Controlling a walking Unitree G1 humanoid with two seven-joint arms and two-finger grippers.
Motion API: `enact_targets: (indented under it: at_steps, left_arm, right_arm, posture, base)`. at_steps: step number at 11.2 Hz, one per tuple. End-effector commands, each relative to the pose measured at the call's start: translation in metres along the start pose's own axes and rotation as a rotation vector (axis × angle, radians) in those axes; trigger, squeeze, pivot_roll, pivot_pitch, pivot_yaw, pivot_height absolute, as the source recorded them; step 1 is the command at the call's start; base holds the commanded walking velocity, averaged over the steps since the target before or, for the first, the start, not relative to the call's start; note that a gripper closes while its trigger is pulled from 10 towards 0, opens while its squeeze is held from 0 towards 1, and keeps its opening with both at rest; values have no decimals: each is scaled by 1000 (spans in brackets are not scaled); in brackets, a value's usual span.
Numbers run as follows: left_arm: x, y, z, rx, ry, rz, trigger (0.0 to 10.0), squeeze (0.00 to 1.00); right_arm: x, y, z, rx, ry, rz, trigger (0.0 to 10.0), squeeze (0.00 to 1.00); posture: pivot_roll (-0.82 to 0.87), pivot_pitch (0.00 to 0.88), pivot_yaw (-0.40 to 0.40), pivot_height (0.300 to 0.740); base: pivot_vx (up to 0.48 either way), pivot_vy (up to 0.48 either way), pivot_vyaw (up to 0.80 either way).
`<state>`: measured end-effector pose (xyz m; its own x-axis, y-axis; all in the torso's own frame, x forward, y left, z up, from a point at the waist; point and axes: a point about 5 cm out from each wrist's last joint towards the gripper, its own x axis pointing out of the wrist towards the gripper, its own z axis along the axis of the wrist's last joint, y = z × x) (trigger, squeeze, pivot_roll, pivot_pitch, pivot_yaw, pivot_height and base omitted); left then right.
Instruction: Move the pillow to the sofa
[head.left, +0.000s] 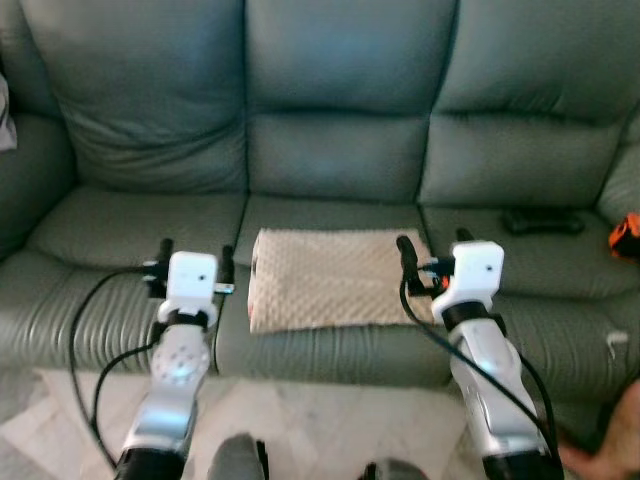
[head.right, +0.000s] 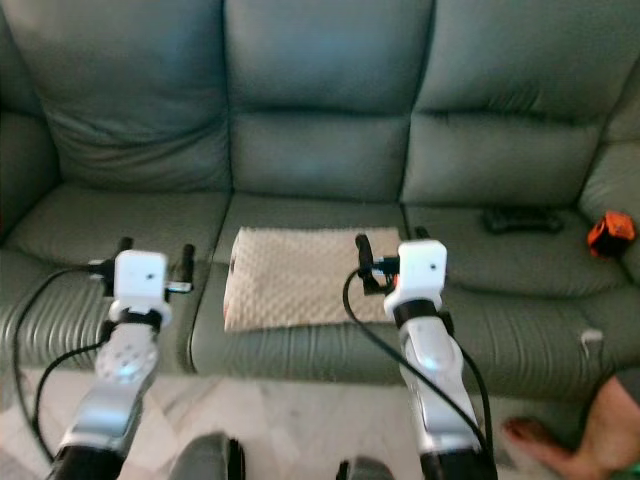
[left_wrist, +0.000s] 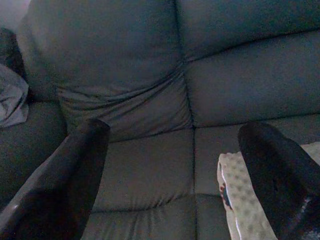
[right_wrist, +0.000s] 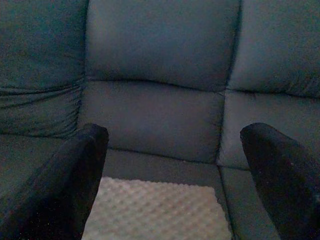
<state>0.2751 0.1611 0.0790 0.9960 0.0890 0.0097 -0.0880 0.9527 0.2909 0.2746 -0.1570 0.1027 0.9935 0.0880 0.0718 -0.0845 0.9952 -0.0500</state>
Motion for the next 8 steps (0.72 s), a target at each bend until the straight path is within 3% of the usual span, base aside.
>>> enact_targets:
  at_steps: [1,2,4,5,7,8]
  left_arm:
    - [3,-4,-2,23,0,-13,10000,0]
    - [13,0,3,8,-15,-6,10000,0]
    - [11,-2,4,-44,-15,-50,10000,0]
    - [3,-3,1,-45,-4,-52,10000,0]
    - [-27,1,-4,-29,7,-83,10000,0]
    - [-39,1,-22,7,46,-155,10000,0]
  right_arm:
    - [2,-5,-4,3,16,-10,10000,0]
    - [7,-9,-6,11,36,-37,10000,0]
    - [4,1,-8,22,42,-28,10000,0]
    - [-4,6,-12,22,48,-18,10000,0]
    - [-32,5,-16,25,68,-45,10000,0]
    - [-45,5,-34,37,126,-74,10000,0]
  posture:
    - [-24,0,-39,740]
    - [-15,0,-71,740]
    - [-8,28,-60,740]
    - [-10,65,-44,740]
    - [-26,141,-11,740]
    - [-34,119,9,740]
  base:
    - [0,0,0]
    - [0,0,0]
    - [0,0,0]
    - [0,0,0]
    - [0,0,0]
    - [0,0,0]
